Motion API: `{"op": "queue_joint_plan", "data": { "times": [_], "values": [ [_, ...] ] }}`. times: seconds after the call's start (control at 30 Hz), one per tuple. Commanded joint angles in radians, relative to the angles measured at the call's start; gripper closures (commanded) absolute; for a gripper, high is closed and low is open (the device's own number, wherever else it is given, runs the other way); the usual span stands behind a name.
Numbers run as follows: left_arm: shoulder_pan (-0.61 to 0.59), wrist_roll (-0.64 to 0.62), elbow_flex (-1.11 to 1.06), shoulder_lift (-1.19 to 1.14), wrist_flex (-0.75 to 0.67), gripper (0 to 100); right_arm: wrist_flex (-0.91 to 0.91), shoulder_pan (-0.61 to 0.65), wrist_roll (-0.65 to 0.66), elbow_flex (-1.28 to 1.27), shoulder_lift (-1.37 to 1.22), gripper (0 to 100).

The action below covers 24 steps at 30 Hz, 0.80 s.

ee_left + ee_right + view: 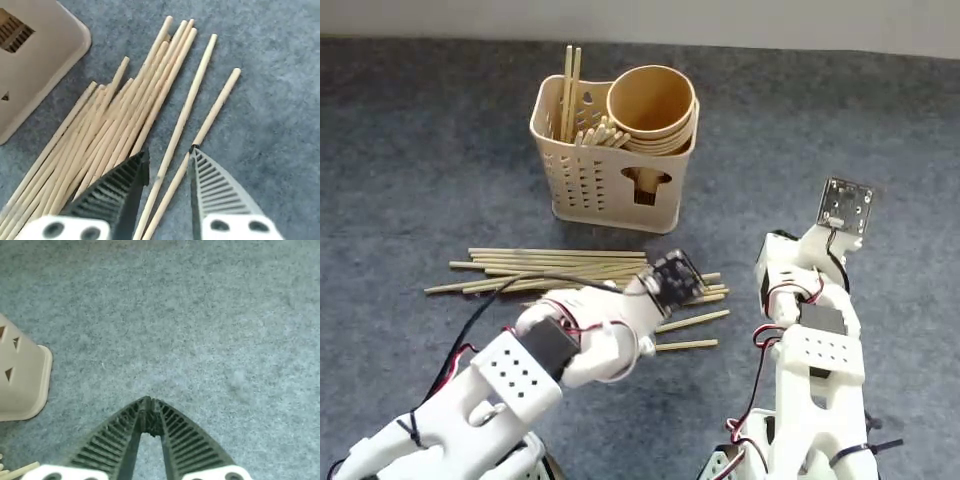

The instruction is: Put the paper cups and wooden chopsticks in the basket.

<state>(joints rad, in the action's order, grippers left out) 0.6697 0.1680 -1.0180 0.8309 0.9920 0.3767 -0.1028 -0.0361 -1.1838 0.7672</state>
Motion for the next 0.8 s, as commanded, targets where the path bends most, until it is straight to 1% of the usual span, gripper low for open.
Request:
{"op": "queue_joint_plan", "data": {
  "times": [0.0,0.1,0.17,0.27,0.5,0.77],
  "values": [
    [0.062,0.017,-0.007,0.022,-0.029,86,-0.021,-0.004,0.014,0.012,0.022,98.8],
    [0.062,0.017,-0.007,0.013,-0.034,86,-0.021,-0.004,0.014,0.012,0.022,98.8],
    [0.062,0.017,-0.004,-0.035,-0.061,86,-0.021,-0.004,0.014,0.012,0.022,98.8],
    [0.062,0.018,0.03,-0.168,-0.097,86,-0.021,-0.004,0.014,0.012,0.022,98.8],
    [0.062,0.023,0.186,-0.501,-0.1,86,-0.021,-0.004,0.015,0.012,0.022,98.8],
    [0.062,0.02,0.315,-0.727,-0.095,86,-0.021,-0.004,0.015,0.012,0.022,98.8]
  ]
}}
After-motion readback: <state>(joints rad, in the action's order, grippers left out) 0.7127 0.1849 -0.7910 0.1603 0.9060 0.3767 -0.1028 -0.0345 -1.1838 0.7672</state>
